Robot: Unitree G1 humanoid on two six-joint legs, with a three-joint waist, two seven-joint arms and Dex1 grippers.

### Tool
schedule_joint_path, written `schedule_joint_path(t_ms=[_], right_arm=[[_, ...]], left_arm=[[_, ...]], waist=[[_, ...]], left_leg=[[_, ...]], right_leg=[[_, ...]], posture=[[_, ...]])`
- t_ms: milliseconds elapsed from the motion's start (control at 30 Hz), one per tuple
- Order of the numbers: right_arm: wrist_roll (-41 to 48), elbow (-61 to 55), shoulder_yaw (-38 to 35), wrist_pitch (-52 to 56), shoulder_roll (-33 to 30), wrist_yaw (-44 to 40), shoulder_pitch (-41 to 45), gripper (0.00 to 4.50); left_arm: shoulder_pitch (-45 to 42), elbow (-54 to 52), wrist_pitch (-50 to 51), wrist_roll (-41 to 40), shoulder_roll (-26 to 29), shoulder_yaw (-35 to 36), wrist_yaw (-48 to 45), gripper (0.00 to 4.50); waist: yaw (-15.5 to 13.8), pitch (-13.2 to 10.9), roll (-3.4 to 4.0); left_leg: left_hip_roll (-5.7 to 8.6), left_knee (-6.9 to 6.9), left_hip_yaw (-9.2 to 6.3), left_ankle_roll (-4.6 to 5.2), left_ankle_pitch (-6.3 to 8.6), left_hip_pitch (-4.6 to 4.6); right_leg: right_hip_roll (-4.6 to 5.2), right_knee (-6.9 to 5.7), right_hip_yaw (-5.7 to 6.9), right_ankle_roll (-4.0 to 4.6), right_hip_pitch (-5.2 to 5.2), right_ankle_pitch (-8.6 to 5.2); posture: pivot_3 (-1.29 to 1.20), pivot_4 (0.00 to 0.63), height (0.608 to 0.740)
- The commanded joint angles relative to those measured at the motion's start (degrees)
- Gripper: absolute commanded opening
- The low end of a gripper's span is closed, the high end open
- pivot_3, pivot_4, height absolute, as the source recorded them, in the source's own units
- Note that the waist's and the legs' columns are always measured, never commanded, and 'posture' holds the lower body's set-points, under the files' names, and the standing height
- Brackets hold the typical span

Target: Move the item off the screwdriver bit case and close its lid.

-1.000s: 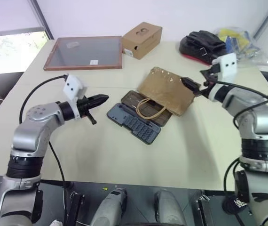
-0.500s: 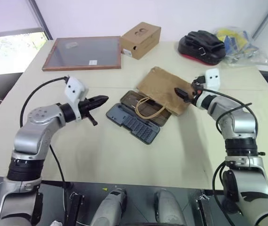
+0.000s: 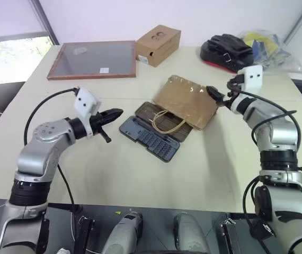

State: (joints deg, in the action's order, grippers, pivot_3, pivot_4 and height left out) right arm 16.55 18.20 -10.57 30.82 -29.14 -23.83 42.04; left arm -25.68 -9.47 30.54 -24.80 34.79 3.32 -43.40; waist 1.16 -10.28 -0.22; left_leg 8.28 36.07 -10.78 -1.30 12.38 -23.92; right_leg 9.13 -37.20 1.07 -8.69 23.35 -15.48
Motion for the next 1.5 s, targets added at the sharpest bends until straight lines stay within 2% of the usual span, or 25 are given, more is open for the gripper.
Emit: schedule_joint_path(t_ms=[33, 467, 567, 767, 800, 1100, 1300, 1500], right_arm=[[0.3, -0.8, -0.6, 0.0, 0.5, 0.0, -0.8, 4.48], [0.8, -2.4, -0.3, 0.5, 3.9, 0.0, -1.7, 4.48], [0.8, -3.6, 0.2, 1.0, 5.0, 0.3, -2.1, 3.64], [0.7, -4.9, 0.3, 1.7, 5.6, 0.5, -2.8, 0.43], [0.7, -5.0, 0.3, 1.6, 5.6, 0.5, -2.8, 0.02], [0.8, -5.3, -1.6, 1.5, 4.6, 2.9, -1.7, 0.02], [-0.3, -3.7, -7.6, -3.2, 1.0, 9.4, 1.2, 0.02], [-4.3, 3.1, -12.4, -11.3, -4.3, 18.1, 3.2, 0.02]], left_arm=[[-1.7, -0.4, -1.2, 0.3, 0.1, 0.3, -0.3, 0.00], [-2.4, 0.0, -1.4, 1.0, 0.2, 0.2, -0.7, 0.00], [-2.4, 0.1, -1.5, 1.1, 0.1, 0.2, -0.6, 0.00], [-1.8, -0.1, -1.9, 1.3, -0.3, 0.2, -0.2, 0.00], [-1.8, -0.1, -1.9, 1.4, -0.4, 0.2, -0.1, 0.00], [-1.6, -0.2, -2.1, 1.9, -0.7, 0.5, 0.3, 0.00], [-1.4, -0.2, -2.2, 2.1, -0.7, 0.5, 0.4, 0.00], [-1.9, 0.8, -2.9, 2.5, -1.0, -0.1, 0.1, 0.00]], waist=[[0.0, 0.0, 0.00], [0.0, 0.0, 0.00], [0.0, 0.0, 0.00], [0.0, 0.0, 0.00], [0.0, 0.0, 0.00], [0.0, 0.0, 0.00], [-0.2, 0.0, 0.00], [-0.2, 0.0, 0.00]], left_leg=[[0.00, 0.00, 0.01, 0.00, 0.00, 0.00], [-0.10, -0.02, 0.18, 0.00, 0.00, 0.06], [-0.11, -0.02, 0.20, 0.00, 0.00, 0.07], [-0.12, -0.03, 0.23, 0.01, 0.01, 0.08], [-0.12, -0.03, 0.23, 0.01, 0.01, 0.08], [-0.14, -0.04, 0.28, 0.01, 0.01, 0.10], [-0.14, -0.05, 0.33, 0.02, 0.01, 0.09], [-0.14, -0.05, 0.41, 0.06, 0.04, 0.10]], right_leg=[[0.00, 0.00, -0.02, 0.00, 0.00, 0.00], [-0.13, -0.01, -0.25, 0.03, 0.07, 0.05], [-0.13, -0.01, -0.27, 0.03, 0.08, 0.06], [-0.15, -0.01, -0.31, 0.03, 0.09, 0.07], [-0.15, -0.01, -0.32, 0.03, 0.09, 0.07], [-0.17, -0.01, -0.36, 0.03, 0.10, 0.09], [-0.17, -0.01, -0.40, 0.02, 0.12, 0.09], [-0.17, 0.00, -0.44, 0.01, 0.12, 0.09]], posture=[[0.00, 0.150, 0.740], [0.00, 0.150, 0.740], [0.00, 0.150, 0.740], [0.00, 0.150, 0.740], [0.00, 0.150, 0.740], [0.00, 0.150, 0.740], [0.00, 0.150, 0.740], [0.00, 0.150, 0.740]])
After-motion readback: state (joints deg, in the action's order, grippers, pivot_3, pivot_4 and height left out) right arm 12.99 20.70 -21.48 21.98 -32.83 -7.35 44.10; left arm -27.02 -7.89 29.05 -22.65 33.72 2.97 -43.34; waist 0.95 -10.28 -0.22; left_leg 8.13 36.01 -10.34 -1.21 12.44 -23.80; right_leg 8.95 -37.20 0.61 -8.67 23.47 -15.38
